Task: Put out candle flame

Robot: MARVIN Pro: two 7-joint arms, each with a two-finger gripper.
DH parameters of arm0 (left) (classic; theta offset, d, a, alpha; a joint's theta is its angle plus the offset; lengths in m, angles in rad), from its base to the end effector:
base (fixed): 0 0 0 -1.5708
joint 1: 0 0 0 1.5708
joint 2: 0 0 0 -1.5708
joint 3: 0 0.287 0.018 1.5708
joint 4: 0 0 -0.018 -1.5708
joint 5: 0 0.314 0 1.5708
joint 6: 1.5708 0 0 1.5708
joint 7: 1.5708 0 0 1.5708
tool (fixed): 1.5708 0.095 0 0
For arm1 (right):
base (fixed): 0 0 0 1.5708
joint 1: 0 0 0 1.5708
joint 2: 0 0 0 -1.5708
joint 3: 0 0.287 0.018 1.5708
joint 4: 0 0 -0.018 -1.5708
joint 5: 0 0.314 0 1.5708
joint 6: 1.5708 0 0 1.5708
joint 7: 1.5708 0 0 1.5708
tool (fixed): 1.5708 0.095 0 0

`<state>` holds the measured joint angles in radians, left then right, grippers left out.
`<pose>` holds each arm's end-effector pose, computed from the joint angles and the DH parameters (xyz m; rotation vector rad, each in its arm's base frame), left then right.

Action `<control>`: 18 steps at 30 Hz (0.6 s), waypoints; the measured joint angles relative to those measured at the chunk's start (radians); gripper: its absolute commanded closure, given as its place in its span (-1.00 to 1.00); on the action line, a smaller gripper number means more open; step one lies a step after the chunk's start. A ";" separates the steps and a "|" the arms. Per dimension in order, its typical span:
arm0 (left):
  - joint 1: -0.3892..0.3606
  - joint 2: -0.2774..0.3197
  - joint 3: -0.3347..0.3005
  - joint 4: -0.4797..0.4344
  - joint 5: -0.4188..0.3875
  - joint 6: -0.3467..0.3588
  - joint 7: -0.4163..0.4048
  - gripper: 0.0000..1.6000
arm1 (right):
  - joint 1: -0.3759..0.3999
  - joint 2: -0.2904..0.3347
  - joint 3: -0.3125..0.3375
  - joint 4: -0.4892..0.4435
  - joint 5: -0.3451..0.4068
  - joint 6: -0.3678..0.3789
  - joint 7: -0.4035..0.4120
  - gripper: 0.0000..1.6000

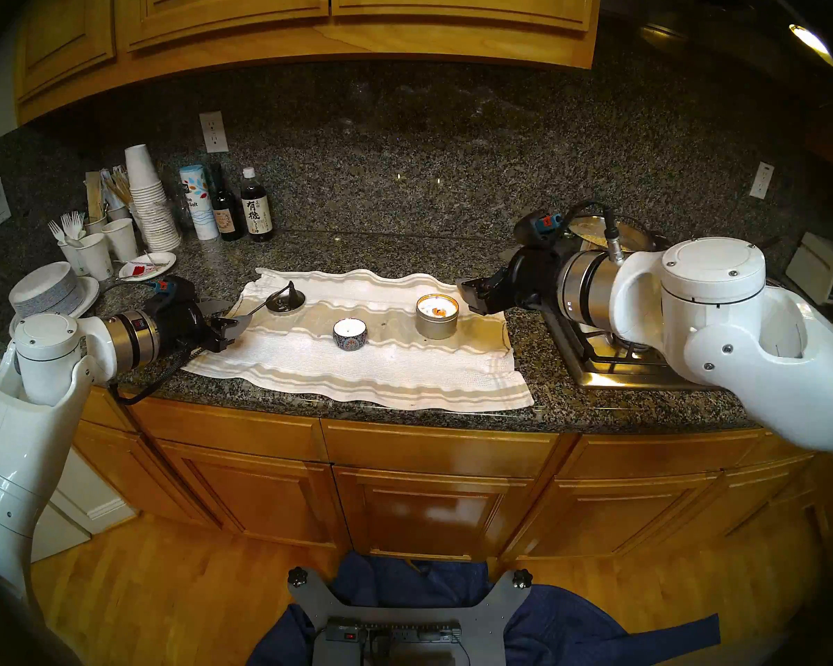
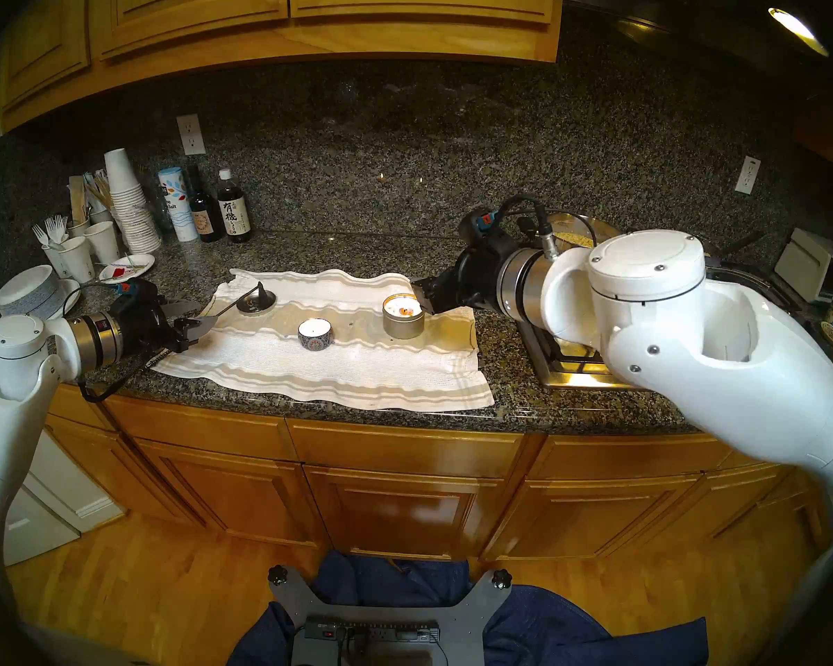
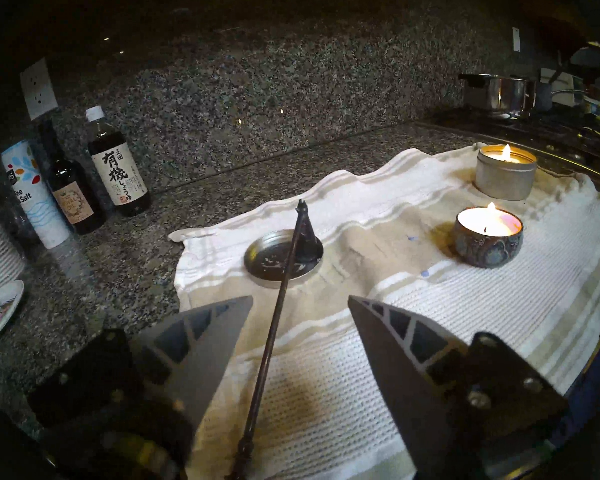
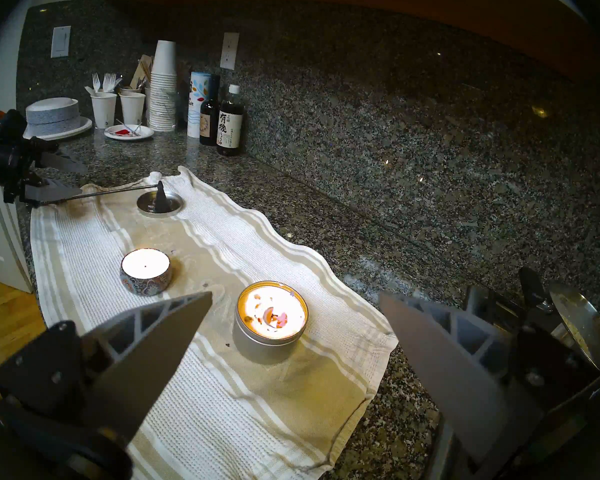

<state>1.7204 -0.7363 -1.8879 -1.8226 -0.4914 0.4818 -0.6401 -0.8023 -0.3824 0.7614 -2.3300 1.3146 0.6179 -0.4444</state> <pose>0.3750 0.1980 -0.1572 2.3660 -0.7751 1.6697 0.3482 0.0346 -0.0572 -2.3034 -0.9058 -1.6914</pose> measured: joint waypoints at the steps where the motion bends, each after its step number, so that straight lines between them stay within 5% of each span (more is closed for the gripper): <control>1: -0.002 0.003 0.003 0.001 0.000 0.002 -0.002 -0.55 | 0.000 0.000 0.000 0.000 0.000 0.000 0.000 -1.00; 7: -0.024 0.019 0.035 0.029 0.003 0.019 -0.007 -0.35 | 0.000 0.000 0.000 0.000 0.000 0.000 0.000 -1.00; 18: -0.063 0.027 0.085 0.083 0.036 0.017 0.022 -0.41 | 0.000 0.000 0.000 0.000 0.000 0.000 0.000 -1.00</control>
<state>1.6575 -0.7093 -1.8031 -1.7395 -0.4552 0.4985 -0.6179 -0.8023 -0.3823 0.7610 -2.3300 1.3149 0.6179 -0.4448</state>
